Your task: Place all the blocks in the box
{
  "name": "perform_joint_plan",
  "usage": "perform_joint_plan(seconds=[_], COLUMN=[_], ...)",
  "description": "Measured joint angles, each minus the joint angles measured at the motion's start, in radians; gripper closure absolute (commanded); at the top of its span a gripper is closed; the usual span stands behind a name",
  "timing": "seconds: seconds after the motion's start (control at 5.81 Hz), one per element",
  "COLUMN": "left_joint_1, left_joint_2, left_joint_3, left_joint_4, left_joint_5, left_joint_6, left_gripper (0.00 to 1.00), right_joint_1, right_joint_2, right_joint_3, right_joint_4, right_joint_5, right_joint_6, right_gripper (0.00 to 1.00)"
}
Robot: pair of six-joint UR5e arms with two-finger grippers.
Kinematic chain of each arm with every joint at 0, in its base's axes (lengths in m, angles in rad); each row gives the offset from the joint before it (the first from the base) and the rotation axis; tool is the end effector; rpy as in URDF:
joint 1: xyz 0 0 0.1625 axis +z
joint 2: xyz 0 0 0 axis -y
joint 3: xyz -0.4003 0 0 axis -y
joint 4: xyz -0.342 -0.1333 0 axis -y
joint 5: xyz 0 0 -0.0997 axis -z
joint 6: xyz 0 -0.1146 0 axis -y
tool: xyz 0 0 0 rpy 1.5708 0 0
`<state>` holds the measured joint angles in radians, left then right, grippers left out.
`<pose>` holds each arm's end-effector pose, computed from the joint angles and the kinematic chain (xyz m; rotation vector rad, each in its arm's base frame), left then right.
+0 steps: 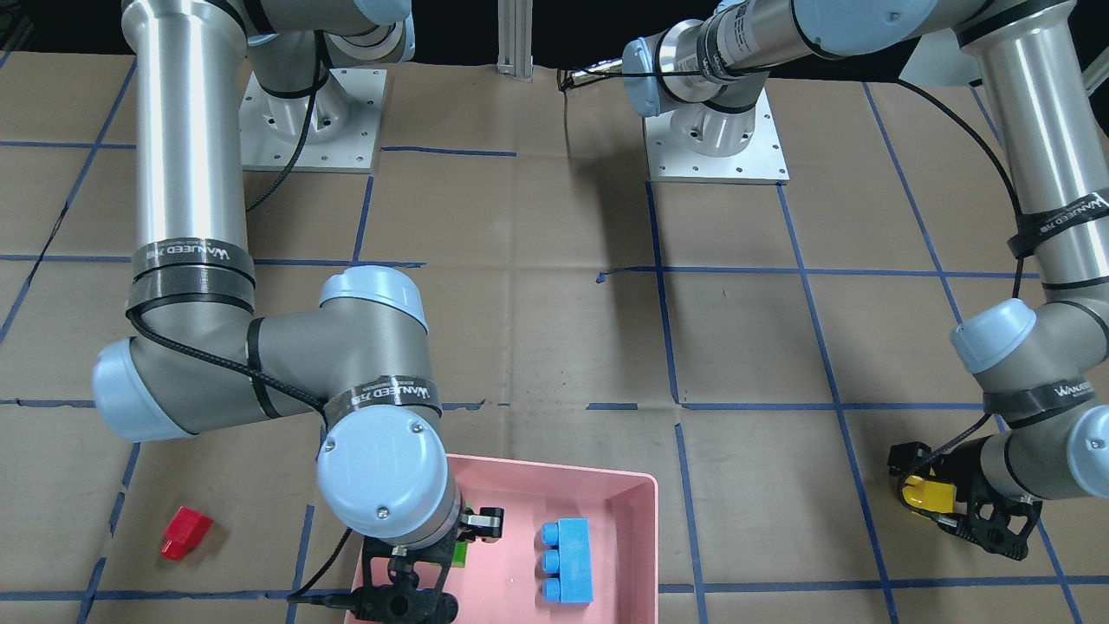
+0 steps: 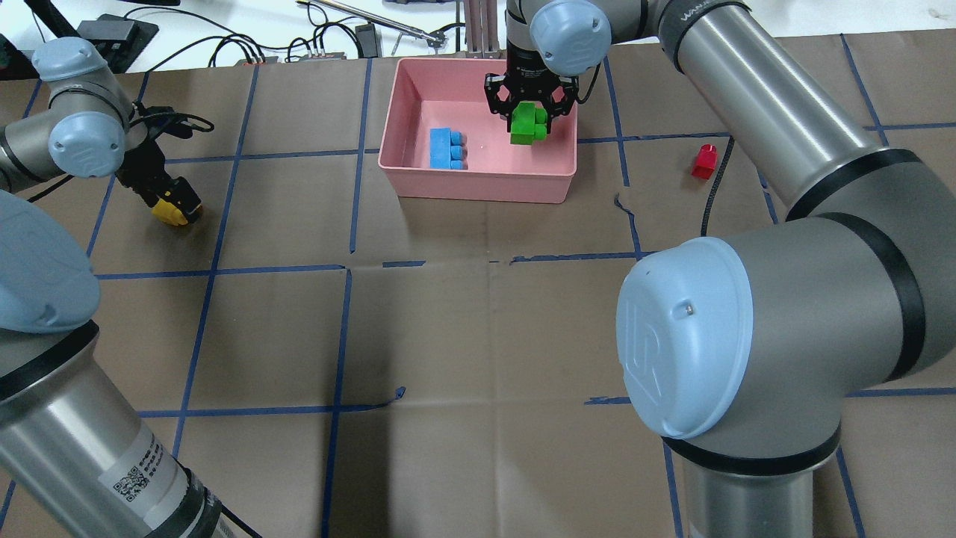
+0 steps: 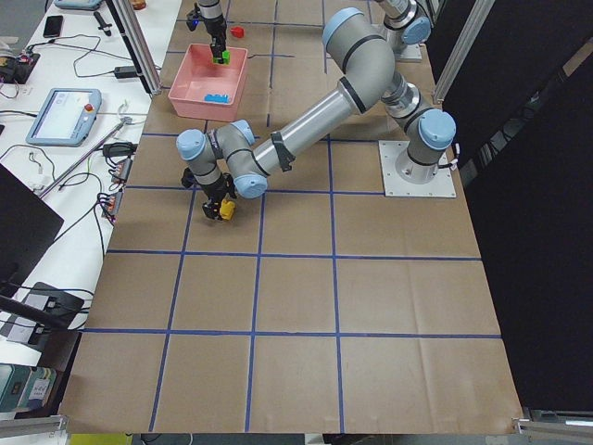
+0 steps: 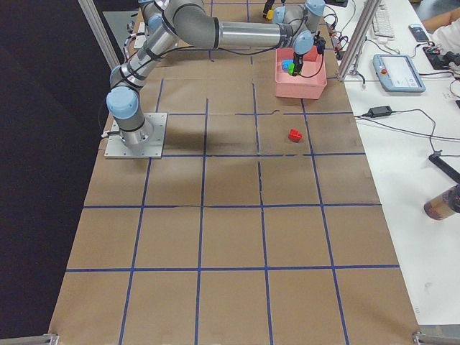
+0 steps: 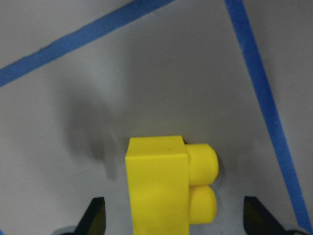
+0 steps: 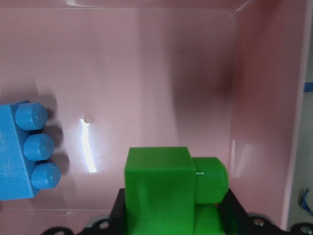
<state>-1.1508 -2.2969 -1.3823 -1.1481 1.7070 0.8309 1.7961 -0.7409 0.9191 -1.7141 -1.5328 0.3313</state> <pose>0.1557 -0.6375 0.1625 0.6416 3.0196 0.2672 0.2967 -0.6785 0.2541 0.1660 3.1095 0.0685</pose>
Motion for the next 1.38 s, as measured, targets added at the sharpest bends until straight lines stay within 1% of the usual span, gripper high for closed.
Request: perform_joint_plan(seconds=[0.17,0.34,0.52,0.69,0.86,1.03,1.2,1.38], left_joint_1=[0.001,-0.006,-0.034,-0.095,-0.190,-0.297,-0.401,-0.484], left_joint_2=[-0.002,0.008,0.037,0.082,0.113,0.115,0.091,0.040], left_joint_3=[0.000,0.006,0.010,0.016,0.044,0.105,0.189,0.273], left_joint_4=[0.012,0.010,0.002,-0.001,-0.002,-0.003,-0.010,-0.015], left_joint_5=[0.001,-0.001,-0.009,-0.017,-0.020,-0.021,-0.038,-0.085], left_joint_6=[0.001,0.000,-0.003,-0.008,-0.045,-0.138,-0.283,-0.421], left_gripper=[1.00,1.00,1.00,1.00,1.00,1.00,1.00,0.87], right_joint_1=[0.013,0.018,0.015,-0.001,-0.046,-0.120,-0.194,-0.250], right_joint_2=[0.005,-0.010,-0.048,-0.105,-0.156,-0.184,-0.195,-0.195], right_joint_3=[0.000,0.000,-0.001,0.002,0.006,0.007,0.010,0.025], right_joint_4=[-0.009,-0.005,0.021,0.066,0.100,0.117,0.126,0.125], right_joint_5=[0.018,0.019,0.013,0.010,0.008,0.008,0.008,0.006], right_joint_6=[0.020,0.027,0.028,0.018,-0.017,-0.087,-0.179,-0.267], right_gripper=[0.01,0.01,0.01,0.01,0.01,0.01,0.01,0.01])
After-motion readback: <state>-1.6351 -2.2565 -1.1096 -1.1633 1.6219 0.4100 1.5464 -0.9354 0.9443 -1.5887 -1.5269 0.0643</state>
